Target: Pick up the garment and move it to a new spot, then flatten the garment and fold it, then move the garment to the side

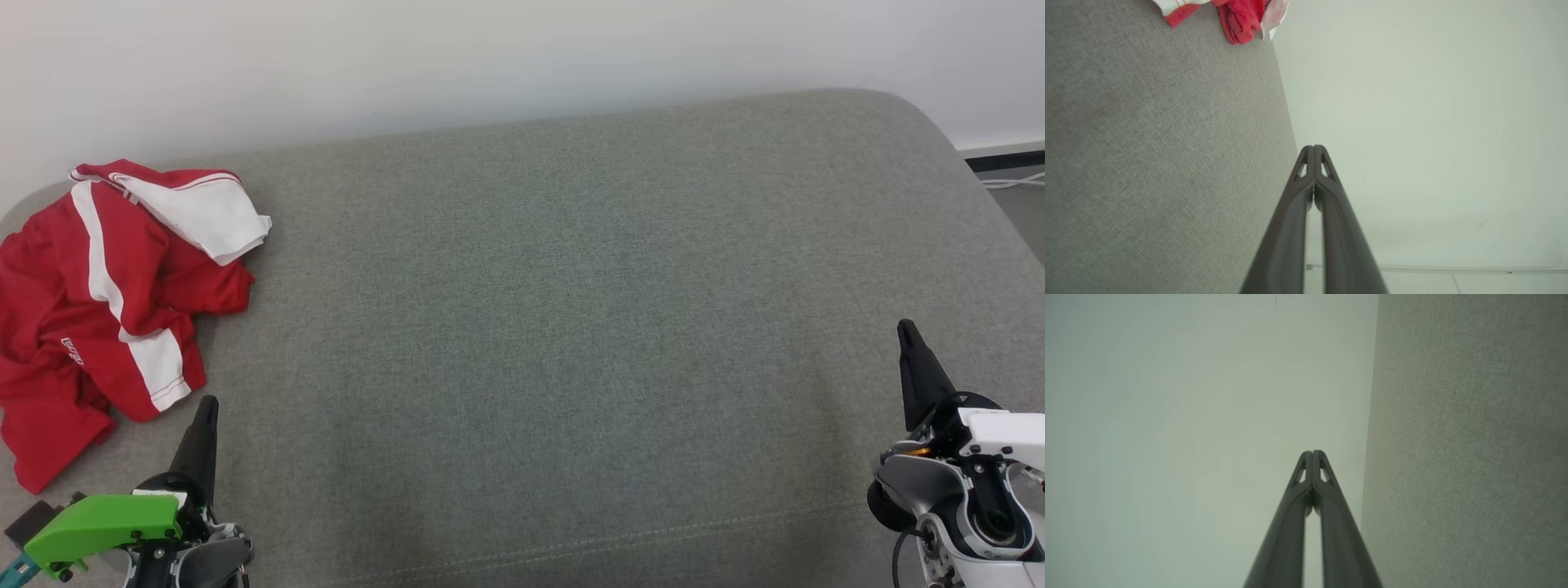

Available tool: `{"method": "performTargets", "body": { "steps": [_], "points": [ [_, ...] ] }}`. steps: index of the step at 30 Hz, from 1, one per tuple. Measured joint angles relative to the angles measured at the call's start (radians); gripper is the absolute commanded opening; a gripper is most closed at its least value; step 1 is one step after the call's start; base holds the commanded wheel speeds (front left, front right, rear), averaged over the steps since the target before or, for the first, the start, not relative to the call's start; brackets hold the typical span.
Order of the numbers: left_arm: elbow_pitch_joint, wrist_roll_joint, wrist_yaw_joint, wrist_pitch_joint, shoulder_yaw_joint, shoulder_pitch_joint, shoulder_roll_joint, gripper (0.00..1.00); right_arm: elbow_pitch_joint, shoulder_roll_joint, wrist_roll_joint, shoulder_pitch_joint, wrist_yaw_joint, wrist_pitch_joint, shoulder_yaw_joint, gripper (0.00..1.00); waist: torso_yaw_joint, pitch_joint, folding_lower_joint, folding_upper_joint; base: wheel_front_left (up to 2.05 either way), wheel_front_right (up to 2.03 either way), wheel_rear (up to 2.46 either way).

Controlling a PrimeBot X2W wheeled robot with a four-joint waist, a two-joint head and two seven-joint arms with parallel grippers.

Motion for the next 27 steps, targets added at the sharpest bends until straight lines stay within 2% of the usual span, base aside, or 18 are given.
{"method": "performTargets", "body": {
  "steps": [27],
  "points": [
    [0.001,0.002,0.0,0.004,0.006,0.0,-0.002,0.0,0.0,0.004,-0.002,0.0,0.0,0.006,-0.004,0.0,0.0,0.0,0.0,0.0,0.0,0.0,0.0]
  ]
}}
